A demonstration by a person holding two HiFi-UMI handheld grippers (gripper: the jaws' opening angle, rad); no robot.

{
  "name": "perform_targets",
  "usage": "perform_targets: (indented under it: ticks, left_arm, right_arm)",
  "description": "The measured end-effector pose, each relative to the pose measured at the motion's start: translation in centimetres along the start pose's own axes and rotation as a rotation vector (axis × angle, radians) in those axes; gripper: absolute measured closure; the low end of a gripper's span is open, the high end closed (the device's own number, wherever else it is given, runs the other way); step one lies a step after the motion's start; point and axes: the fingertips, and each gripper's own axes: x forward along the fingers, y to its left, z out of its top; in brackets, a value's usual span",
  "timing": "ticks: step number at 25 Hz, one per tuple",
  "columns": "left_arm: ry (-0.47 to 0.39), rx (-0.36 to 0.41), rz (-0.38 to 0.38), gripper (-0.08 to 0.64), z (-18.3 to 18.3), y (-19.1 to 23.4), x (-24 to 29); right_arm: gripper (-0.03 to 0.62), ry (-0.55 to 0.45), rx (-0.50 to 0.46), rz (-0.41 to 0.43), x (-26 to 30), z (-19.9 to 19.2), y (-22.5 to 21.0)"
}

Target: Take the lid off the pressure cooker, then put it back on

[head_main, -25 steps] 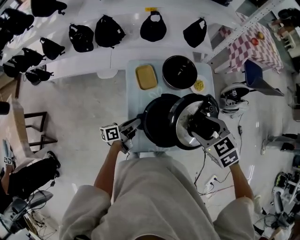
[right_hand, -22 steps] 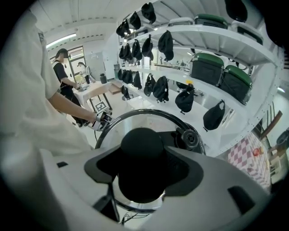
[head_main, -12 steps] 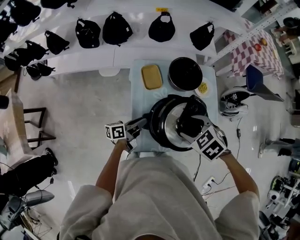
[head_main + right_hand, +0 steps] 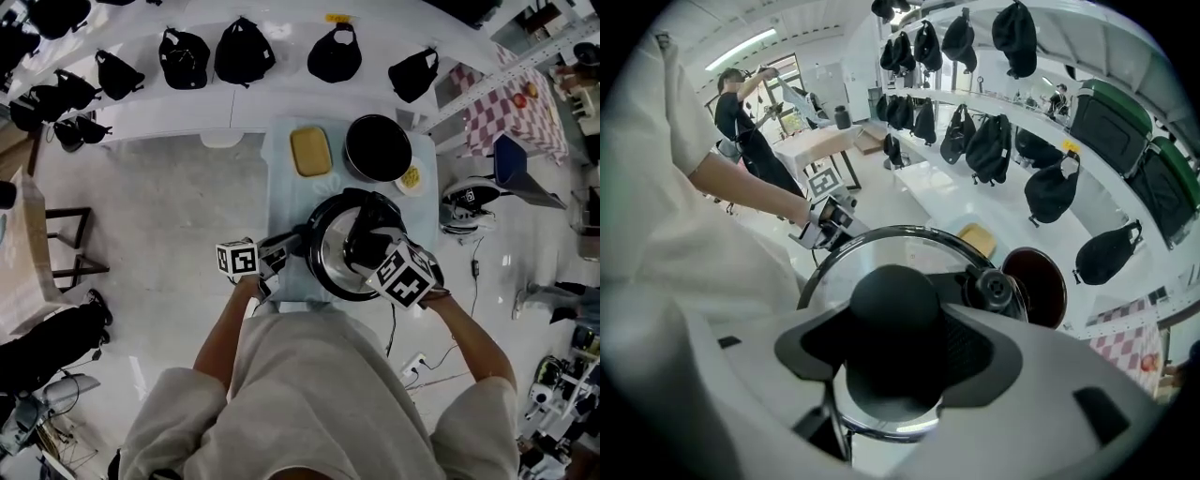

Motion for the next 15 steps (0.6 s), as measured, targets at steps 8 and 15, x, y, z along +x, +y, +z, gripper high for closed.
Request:
perform_targets:
  ticks: [8,15]
  left_arm:
    - [0.008,0.004,0.004,0.462,0.0,-0.1,-0.1]
    - [0.01,0.0,-0.007,0.463,0.0,-0.3,-0.1]
  right_arm:
    - [0.321,0.042,-0.003,0.014,1.9,0.2,-0.2]
    - [0.321,0.062,0.056,-0.016,2.2,-0.1,-0.6]
